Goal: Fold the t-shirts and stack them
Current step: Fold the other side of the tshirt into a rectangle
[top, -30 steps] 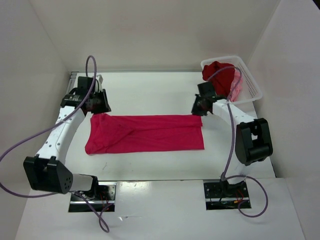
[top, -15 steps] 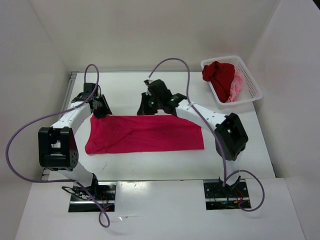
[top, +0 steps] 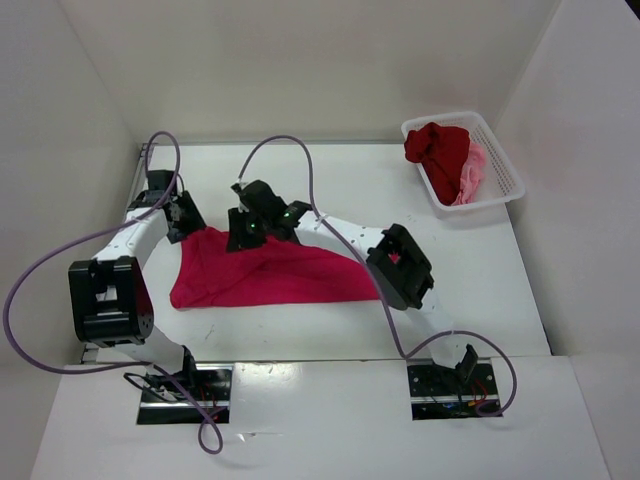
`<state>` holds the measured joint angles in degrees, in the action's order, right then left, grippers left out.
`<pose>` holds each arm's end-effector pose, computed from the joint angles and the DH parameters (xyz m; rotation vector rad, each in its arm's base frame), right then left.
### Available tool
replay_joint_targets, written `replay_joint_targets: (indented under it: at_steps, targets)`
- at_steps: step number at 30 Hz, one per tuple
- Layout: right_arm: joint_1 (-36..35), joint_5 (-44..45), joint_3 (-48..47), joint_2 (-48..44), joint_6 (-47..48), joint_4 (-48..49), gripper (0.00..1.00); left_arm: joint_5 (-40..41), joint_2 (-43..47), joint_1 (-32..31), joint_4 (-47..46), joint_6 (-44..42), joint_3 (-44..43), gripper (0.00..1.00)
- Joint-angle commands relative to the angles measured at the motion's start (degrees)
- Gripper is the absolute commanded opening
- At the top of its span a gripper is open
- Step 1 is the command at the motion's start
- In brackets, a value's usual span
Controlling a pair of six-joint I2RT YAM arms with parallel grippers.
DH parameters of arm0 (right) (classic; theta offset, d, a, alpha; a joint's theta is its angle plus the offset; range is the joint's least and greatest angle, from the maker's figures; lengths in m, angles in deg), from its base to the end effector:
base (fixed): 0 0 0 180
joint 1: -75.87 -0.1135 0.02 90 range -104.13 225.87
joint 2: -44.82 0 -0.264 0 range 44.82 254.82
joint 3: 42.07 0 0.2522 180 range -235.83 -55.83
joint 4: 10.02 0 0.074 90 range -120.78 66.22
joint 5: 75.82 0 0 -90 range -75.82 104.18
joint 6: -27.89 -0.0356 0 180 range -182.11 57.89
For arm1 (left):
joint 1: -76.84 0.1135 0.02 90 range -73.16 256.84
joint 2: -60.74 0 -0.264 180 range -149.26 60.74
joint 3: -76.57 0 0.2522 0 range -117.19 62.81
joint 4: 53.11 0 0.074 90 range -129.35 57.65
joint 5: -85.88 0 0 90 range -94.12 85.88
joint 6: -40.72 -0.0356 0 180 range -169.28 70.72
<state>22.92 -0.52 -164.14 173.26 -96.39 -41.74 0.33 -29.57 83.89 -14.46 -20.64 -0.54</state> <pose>0.3062 0.4206 0.2254 -0.5485 2.3897 1.0502 0.3317 0.0438 0.2338 -0.7894 2.3437 -0.0658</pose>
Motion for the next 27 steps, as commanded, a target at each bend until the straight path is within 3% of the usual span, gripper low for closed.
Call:
replay_joint_targets:
  at_steps: [1,8,16,21,27]
  targets:
    - [0.65,2.92,-5.06,3.3,2.98,-3.39,0.33,-3.64,0.21,0.33,-2.55,-1.66,2.09,0.6]
    - [0.65,8.1,-7.78,4.36,4.83,-4.62,0.37,-6.2,-1.63,0.33,-4.84,-2.19,2.09,0.53]
    - [0.65,10.3,-7.8,5.15,5.37,-5.34,0.41,-6.82,-3.3,0.33,-5.99,-1.66,3.5,0.38]
    - [0.65,10.3,-9.2,8.13,5.37,-7.18,0.41,-6.82,-3.83,0.33,-6.51,-2.19,3.5,0.18]
    - [0.65,9.25,-11.04,10.15,5.37,-8.93,0.41,-5.15,-0.68,0.33,-3.71,-2.71,2.97,0.08]
